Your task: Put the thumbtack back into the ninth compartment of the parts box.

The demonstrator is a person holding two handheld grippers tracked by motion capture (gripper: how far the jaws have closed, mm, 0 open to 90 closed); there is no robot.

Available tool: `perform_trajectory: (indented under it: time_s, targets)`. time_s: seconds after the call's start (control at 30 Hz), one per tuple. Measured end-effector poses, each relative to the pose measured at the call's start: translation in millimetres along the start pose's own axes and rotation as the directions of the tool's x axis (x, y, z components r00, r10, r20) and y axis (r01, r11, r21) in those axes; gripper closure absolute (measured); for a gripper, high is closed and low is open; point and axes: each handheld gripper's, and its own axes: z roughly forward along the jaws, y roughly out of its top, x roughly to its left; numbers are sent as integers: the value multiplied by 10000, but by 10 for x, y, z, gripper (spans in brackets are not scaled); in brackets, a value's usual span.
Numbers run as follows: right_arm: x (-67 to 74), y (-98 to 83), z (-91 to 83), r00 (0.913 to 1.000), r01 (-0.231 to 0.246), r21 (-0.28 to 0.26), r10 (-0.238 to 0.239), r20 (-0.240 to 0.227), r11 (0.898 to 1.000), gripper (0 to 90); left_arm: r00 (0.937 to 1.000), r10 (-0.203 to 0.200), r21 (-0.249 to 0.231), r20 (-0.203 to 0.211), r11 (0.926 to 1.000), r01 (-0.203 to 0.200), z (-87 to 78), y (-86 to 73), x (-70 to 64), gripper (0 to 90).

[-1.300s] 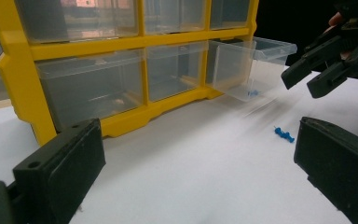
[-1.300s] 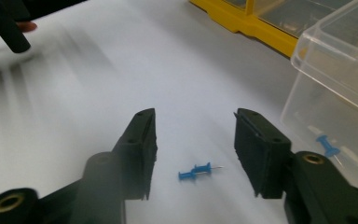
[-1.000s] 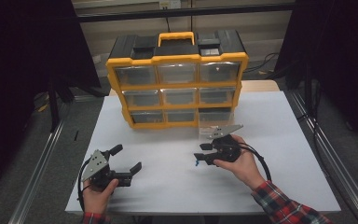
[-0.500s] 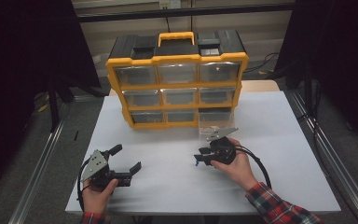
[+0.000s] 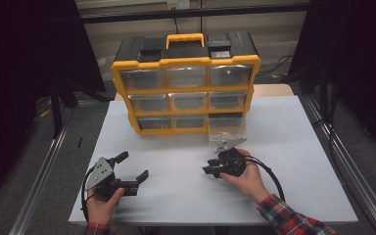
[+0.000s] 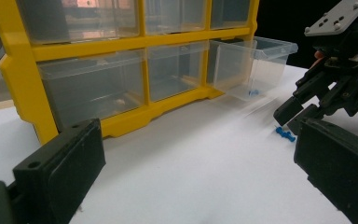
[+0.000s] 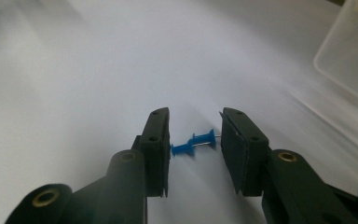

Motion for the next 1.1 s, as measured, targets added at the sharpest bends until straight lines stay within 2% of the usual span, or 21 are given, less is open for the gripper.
perform_trajectory:
  time_s: [0.17, 0.23, 0.37, 0.4, 0.53, 0.57, 0.6, 0.73, 0.93, 1.1]
  targets:
    - [21, -69, 27, 9997, 81, -43, -80, 240, 10000, 623, 10000, 15, -15, 0, 10000, -15, 1, 1, 0, 17]
    - [28, -74, 25, 9996, -23, -91, 25, 273, 10000, 622, 10000, 53, 3, -3, 10000, -53, 1, 2, 2, 16]
    - [20, -72, 12, 9990, 171, 12, -171, 414, 9999, 649, 10000, 3, -26, -21, 10000, -3, 2, 2, -4, 16]
    - [15, -74, 5, 9990, 109, 36, -110, 434, 9999, 653, 9999, 156, 73, -11, 9999, -156, -7, 3, 7, 16]
    - [-10, -71, -20, 9989, 74, 47, -76, 458, 10000, 650, 10000, -12, -53, -31, 10000, 12, 7, -1, -4, 17]
    - [-15, -70, -24, 9987, 92, 36, -94, 500, 10000, 653, 9997, 220, 106, 89, 9997, -221, -3, 0, 14, 17]
    - [-16, -67, -32, 9983, 76, 73, -80, 583, 9999, 659, 10000, -10, -54, 69, 10000, 11, 8, -2, -3, 17]
    - [-22, -53, -47, 9981, 17, -42, -14, 622, 10000, 655, 10000, -31, -26, -28, 10000, 31, 4, -2, -3, 17]
    - [-7, -47, -25, 9992, -73, -123, 77, 383, 9999, 638, 10000, 79, -15, 43, 10000, -79, 8, -2, 3, 17]
    - [1, -61, 4, 9985, 1, 88, -6, 548, 10000, 665, 10000, 61, 27, 38, 10000, -62, 3, -4, 6, 18]
